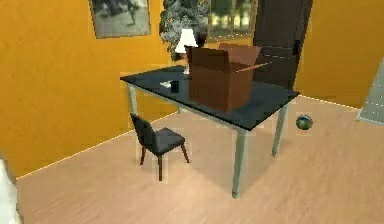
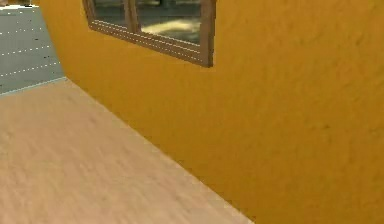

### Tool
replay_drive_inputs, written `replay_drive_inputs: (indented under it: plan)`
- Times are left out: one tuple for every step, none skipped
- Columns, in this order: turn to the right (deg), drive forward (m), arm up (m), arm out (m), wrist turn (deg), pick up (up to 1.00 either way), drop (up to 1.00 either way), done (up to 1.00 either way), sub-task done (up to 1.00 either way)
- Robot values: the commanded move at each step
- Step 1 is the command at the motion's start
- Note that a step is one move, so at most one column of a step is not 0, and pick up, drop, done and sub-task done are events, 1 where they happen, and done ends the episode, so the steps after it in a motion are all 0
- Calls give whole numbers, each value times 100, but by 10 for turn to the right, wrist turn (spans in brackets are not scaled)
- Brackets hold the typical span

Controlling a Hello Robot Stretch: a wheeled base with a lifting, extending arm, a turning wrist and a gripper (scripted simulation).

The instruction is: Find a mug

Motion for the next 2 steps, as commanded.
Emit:
replay_drive_inputs:
  plan:
    - [0,100,0,0,0,0,0,0,0]
    - [-300,0,0,0,0,0,0,0,0]
